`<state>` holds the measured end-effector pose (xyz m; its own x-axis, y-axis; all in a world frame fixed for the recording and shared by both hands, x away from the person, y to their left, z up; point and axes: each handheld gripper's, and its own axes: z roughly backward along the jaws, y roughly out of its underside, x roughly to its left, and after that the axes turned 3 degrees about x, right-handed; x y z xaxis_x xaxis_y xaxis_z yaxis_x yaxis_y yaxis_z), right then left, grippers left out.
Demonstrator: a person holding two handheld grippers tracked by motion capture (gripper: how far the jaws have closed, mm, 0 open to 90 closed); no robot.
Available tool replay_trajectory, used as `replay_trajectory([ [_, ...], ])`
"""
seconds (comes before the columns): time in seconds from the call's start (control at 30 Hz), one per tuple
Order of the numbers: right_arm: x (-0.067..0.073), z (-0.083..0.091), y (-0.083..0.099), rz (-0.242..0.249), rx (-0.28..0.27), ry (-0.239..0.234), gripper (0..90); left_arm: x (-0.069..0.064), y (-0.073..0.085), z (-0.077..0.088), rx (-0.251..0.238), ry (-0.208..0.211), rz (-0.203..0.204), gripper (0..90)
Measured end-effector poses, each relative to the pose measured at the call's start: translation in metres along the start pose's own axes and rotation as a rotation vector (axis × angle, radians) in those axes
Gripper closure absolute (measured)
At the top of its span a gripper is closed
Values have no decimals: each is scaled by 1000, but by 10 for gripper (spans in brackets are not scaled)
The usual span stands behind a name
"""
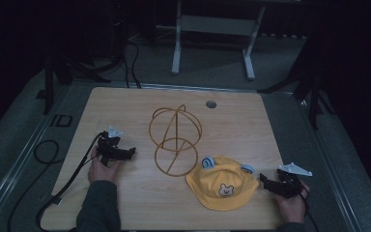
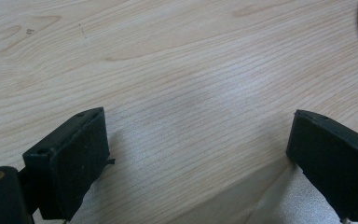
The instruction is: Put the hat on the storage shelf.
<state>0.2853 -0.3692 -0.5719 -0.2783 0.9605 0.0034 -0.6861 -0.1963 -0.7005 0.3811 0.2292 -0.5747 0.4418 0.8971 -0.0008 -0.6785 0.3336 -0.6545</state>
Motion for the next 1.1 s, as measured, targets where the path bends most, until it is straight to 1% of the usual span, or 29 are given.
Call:
replay_trajectory([
  [0.5,2,0,1,-7,-1,5,235,0,0,0,-1,-2,1,54],
  [0.77,1,2,2,6,-1,-7,237,0,0,0,-1,-2,1,54],
  [0.8,1,2,2,13,-1,-13,237,0,0,0,-1,-1,2,54],
  [0.87,-1,4,3,45,11,-42,250,0,0,0,-1,-2,1,54],
  [0.9,-1,4,3,45,11,-42,250,0,0,0,-1,-2,1,54],
  [0.93,-3,7,4,78,11,-73,304,0,0,0,-1,-1,1,54],
  [0.97,-3,7,4,78,11,-73,304,0,0,0,-1,-2,1,54],
  [1.0,-3,8,4,95,13,-87,320,0,0,0,-1,-2,1,54],
  [1.07,-5,15,5,133,39,-120,361,0,0,0,-1,-2,1,54],
  [1.1,-5,15,5,133,39,-120,361,0,0,0,-1,-2,1,54],
])
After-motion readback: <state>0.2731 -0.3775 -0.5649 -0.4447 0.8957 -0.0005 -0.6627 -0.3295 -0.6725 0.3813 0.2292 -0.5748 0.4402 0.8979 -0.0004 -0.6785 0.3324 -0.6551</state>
